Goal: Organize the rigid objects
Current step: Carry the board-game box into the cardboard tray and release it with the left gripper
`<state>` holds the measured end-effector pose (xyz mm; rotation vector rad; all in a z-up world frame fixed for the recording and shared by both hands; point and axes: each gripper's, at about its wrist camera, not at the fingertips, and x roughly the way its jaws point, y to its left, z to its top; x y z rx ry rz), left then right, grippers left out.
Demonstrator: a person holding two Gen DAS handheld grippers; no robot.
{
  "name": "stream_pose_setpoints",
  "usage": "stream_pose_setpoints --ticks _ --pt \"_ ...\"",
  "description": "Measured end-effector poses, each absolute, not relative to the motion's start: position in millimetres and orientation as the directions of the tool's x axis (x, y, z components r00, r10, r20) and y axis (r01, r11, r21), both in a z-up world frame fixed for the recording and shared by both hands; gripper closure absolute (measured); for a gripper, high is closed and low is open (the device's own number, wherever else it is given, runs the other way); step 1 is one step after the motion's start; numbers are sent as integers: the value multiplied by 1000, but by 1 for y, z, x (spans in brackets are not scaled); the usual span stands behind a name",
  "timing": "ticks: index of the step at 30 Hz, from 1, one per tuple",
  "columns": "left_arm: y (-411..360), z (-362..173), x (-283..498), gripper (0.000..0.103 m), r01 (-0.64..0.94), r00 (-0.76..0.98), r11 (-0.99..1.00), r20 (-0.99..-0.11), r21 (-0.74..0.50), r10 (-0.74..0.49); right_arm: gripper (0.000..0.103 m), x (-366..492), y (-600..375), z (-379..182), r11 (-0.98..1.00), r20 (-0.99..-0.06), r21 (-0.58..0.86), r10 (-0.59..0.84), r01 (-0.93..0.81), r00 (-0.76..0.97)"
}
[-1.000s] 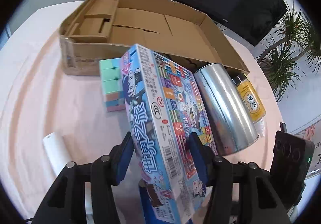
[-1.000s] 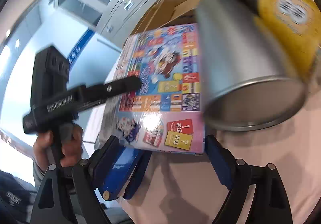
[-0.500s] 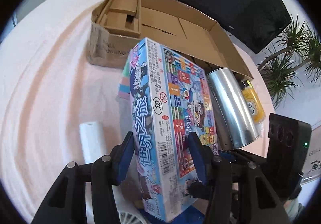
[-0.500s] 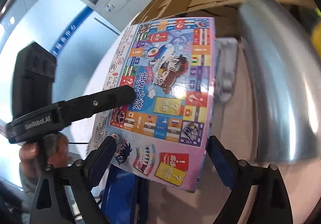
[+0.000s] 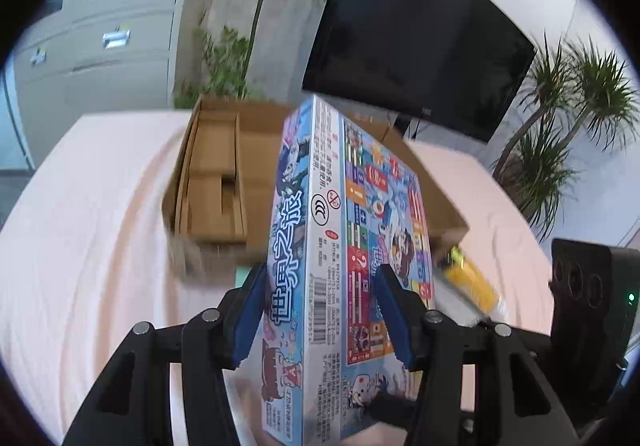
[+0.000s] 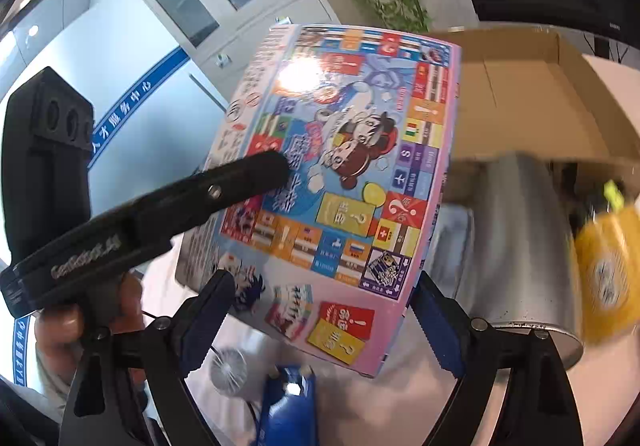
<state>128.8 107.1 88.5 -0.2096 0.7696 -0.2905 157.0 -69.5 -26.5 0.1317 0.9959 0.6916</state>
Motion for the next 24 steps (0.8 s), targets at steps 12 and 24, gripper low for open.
stream_pose_setpoints --ticks 12,24 --pt "86 54 120 69 229 505 901 -746 -368 -433 33 143 -52 -35 691 -732 583 675 -427 93" --pt "144 23 91 49 99 464 860 -741 -501 -485 22 117 -63 -88 660 -701 656 712 -368 27"
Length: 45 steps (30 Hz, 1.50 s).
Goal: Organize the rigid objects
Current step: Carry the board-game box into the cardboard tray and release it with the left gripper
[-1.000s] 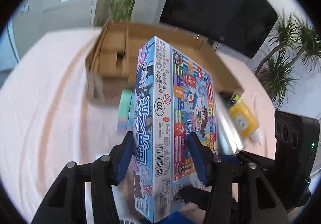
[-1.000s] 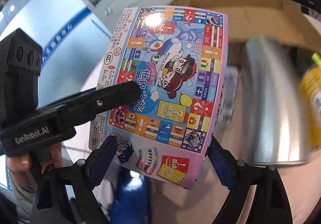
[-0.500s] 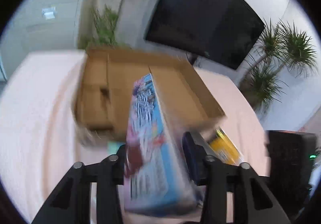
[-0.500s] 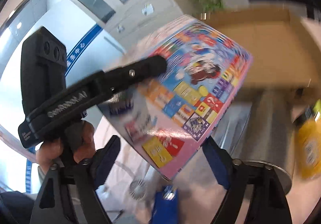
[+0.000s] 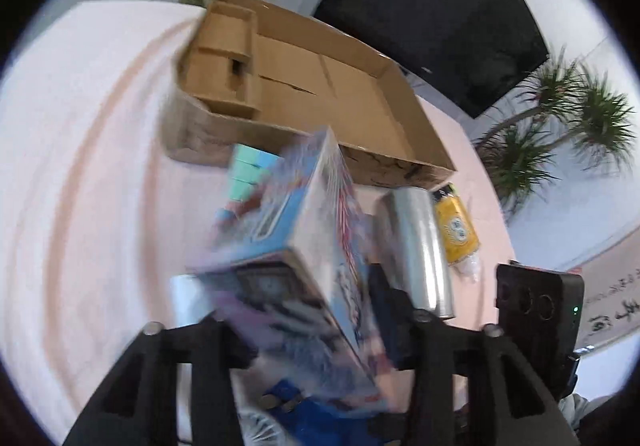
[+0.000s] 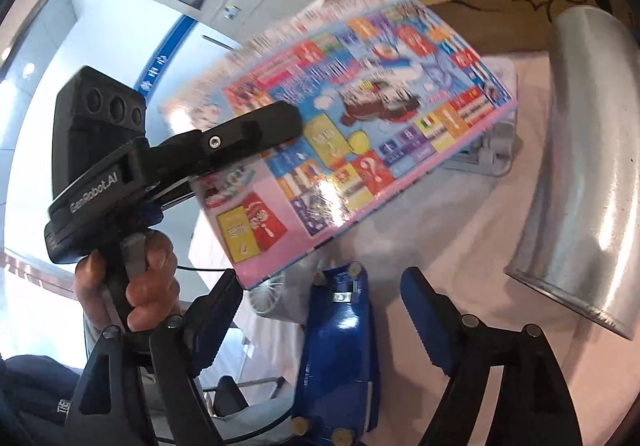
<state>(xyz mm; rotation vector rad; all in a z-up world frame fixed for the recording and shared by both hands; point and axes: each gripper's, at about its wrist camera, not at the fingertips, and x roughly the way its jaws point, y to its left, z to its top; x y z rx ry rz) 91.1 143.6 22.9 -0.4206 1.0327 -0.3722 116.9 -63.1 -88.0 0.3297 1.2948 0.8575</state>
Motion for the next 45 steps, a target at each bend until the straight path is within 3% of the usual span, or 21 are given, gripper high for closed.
stream_pose_setpoints --ticks 3,5,6,12,16,20,23,28,35,40,45 --pt "170 38 89 37 77 504 867 -731 -492 -460 18 118 -70 -93 626 -651 714 759 -314 33" --pt "186 46 91 18 77 541 877 -719 -474 -437 17 121 -68 -102 623 -641 727 766 -290 38" --pt "190 48 97 18 87 543 887 -725 -454 -424 17 118 -66 -106 620 -634 734 772 -277 45" --pt "155 -4 156 20 241 280 876 -834 -418 -475 18 119 -70 -105 656 -643 720 754 -228 137" --pt "148 -35 166 36 261 143 806 -804 -532 -577 24 126 -72 -112 709 -687 682 705 -181 174" --pt "151 -22 144 42 271 213 847 -829 -458 -517 41 124 -59 -120 755 -732 633 655 -168 188" --pt "152 -2 125 43 263 291 882 -840 -391 -459 42 118 -51 -120 760 -729 621 650 -191 215" --pt "148 55 108 43 249 477 917 -785 -311 -396 42 121 -51 -78 747 -692 604 665 -280 281" --pt "131 109 180 43 262 603 904 -674 -337 -427 42 186 -68 3 767 -671 519 639 -378 376" --pt "117 86 253 43 224 561 889 -693 -400 -453 41 280 -82 26 803 -746 413 569 -429 347" --pt "101 27 292 46 142 467 897 -770 -419 -434 42 367 -91 -7 818 -836 387 506 -425 212"
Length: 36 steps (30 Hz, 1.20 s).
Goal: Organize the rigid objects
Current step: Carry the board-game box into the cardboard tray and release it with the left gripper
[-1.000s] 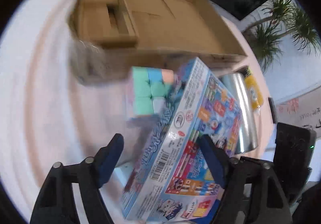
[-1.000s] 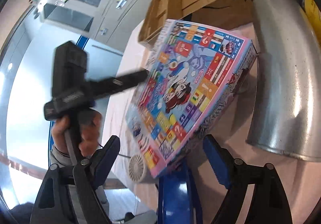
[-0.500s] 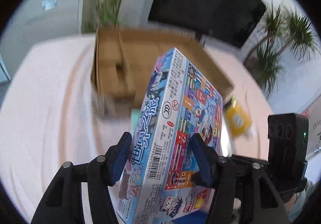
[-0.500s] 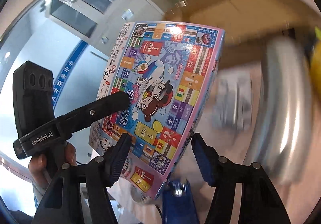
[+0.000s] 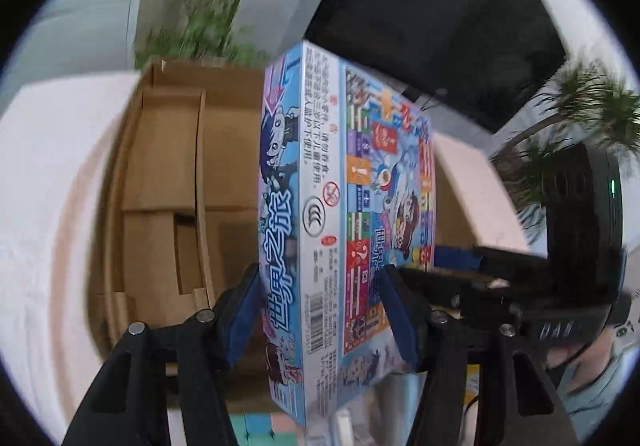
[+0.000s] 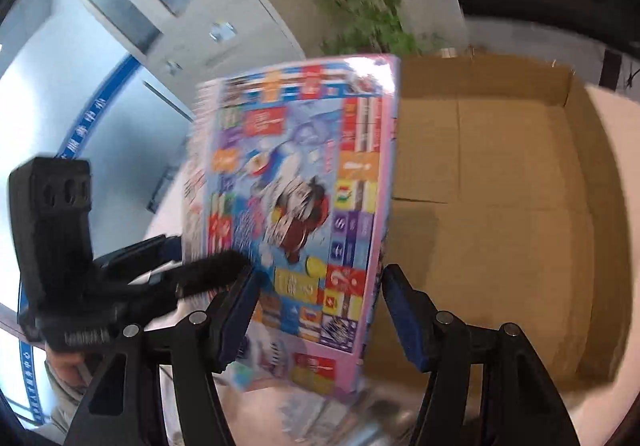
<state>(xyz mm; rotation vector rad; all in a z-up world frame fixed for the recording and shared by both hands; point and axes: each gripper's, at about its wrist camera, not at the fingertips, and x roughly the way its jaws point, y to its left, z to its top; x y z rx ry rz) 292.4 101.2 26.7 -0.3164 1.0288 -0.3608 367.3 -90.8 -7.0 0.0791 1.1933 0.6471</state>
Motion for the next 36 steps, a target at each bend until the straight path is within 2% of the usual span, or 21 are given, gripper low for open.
stream_pose_setpoints --ticks 3,6,8,11,15,17,19,23,26,29,31,34,36 --pt "100 -3 307 50 87 415 917 -822 -390 -389 44 398 -91 -37 828 -863 392 482 -401 152" --pt "100 -8 304 53 72 417 943 -849 -326 -325 47 411 -90 -74 834 -879 413 470 -366 78" --pt "105 -3 296 53 67 425 947 -849 -315 -313 49 413 -91 -79 816 -862 451 503 -361 59" --pt "109 4 280 53 88 455 951 -838 -296 -303 54 403 -82 -70 811 -868 434 494 -392 61" --pt "118 21 252 53 88 535 975 -816 -205 -220 53 384 -73 -72 803 -872 435 488 -408 31" --pt "120 24 253 53 106 549 970 -800 -219 -241 47 378 -75 -71 814 -876 418 478 -402 57" --pt "114 20 258 53 150 524 959 -803 -241 -284 46 376 -80 -72 825 -880 413 470 -385 62" --pt "107 9 275 56 137 507 962 -818 -237 -274 40 373 -90 -82 855 -895 391 440 -341 75" --pt "98 3 277 69 163 464 960 -840 -230 -280 39 377 -93 -91 862 -903 388 426 -326 49" --pt "94 4 265 69 165 480 974 -850 -153 -215 39 380 -89 -104 861 -908 384 417 -334 30" --pt "102 10 257 69 148 502 978 -840 -150 -205 39 377 -83 -106 850 -904 397 428 -345 16" --pt "116 28 232 68 139 565 981 -803 -133 -188 29 367 -78 -98 829 -900 398 435 -393 6" --pt "120 39 214 60 128 618 987 -771 -95 -154 15 355 -83 -84 810 -886 413 462 -416 21"
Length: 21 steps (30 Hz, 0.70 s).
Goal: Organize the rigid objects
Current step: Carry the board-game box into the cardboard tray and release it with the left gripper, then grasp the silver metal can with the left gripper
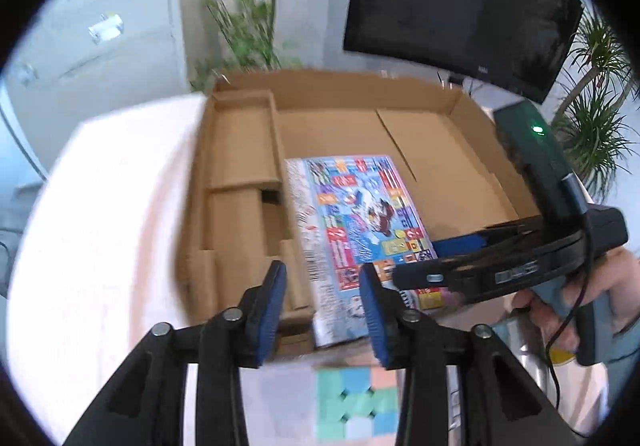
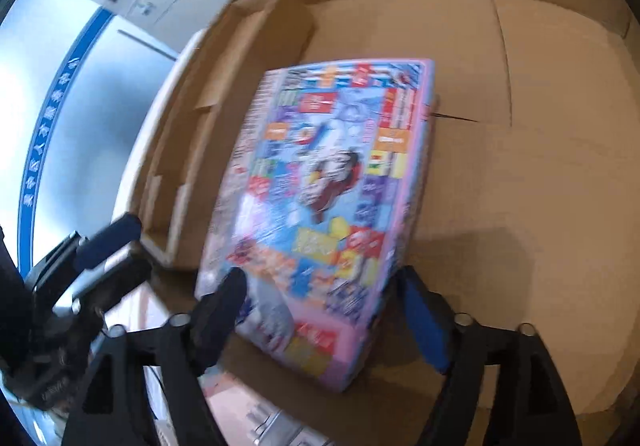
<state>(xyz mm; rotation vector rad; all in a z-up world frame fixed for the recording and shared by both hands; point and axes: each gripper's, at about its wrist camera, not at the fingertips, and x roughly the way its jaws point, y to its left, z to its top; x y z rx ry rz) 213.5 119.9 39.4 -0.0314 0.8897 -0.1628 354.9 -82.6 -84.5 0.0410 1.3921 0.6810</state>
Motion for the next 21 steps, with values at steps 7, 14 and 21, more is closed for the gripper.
stream_pose_setpoints --ticks 7,14,21 --pt "125 98 135 1 55 804 996 -587 -77 -89 1 248 -184 38 866 -797 319 465 -386 385" --pt "76 41 138 1 233 482 872 -727 -432 -489 0 125 -241 55 859 -756 395 505 -325 417" --pt "21 -31 169 22 227 196 814 -794 -535 -576 14 111 -197 -49 826 -818 484 544 -288 186"
